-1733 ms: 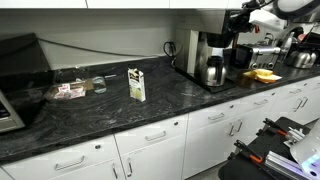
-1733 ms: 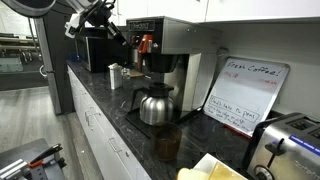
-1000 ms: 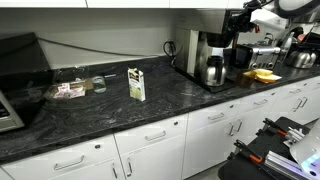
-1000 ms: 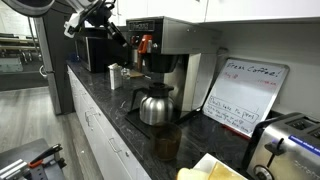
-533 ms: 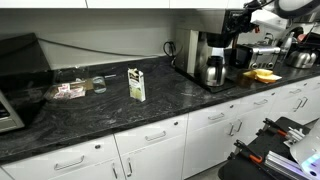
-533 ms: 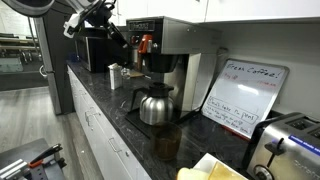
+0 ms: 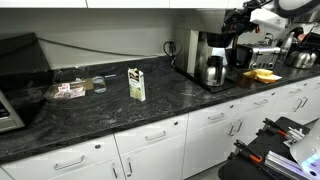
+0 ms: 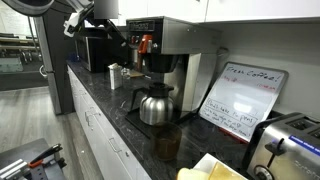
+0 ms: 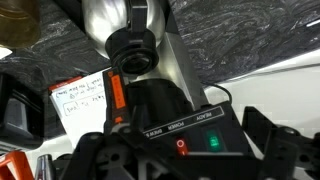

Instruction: Turn off the coffee maker

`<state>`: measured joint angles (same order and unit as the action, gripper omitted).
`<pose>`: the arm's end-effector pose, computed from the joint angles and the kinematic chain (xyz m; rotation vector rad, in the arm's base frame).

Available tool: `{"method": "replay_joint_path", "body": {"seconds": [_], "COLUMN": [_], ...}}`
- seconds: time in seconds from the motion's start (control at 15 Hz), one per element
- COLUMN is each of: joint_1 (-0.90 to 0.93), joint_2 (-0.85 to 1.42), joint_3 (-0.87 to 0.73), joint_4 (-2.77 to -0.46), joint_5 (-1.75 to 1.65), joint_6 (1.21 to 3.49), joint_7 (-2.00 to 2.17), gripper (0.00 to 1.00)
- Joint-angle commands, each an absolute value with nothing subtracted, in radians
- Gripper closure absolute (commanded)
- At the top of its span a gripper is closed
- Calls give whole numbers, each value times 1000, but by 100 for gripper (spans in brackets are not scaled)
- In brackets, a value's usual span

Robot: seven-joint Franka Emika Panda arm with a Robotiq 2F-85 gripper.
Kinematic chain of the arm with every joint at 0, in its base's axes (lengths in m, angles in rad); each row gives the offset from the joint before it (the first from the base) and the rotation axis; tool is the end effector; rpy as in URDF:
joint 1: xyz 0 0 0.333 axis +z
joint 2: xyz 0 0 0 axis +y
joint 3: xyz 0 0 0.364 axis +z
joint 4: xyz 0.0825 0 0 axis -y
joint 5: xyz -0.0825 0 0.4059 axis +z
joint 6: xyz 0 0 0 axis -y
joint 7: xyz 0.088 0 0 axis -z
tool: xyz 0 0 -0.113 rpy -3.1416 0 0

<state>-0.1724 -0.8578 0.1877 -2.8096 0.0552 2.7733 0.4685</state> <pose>0.3316 0.0113 0.5419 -2.7274 0.6953 -1.2162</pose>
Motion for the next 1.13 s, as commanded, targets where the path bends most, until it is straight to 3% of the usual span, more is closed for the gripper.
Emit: {"method": "replay_joint_path", "body": {"seconds": [0.0,0.13,0.2,1.07], "joint_1": [-182,-163,-178,-178], "joint_2": [-995,-990,-858,-858], "joint_3": [196,187,195,195], "joint_4": [-2807,-2807,-2807,-2807], "joint_5": [55,67,70,70], "joint_6": [2647,2646,2772,2773], "joint_7": [456,453,457,457], "gripper": [0,0,0,0]}}
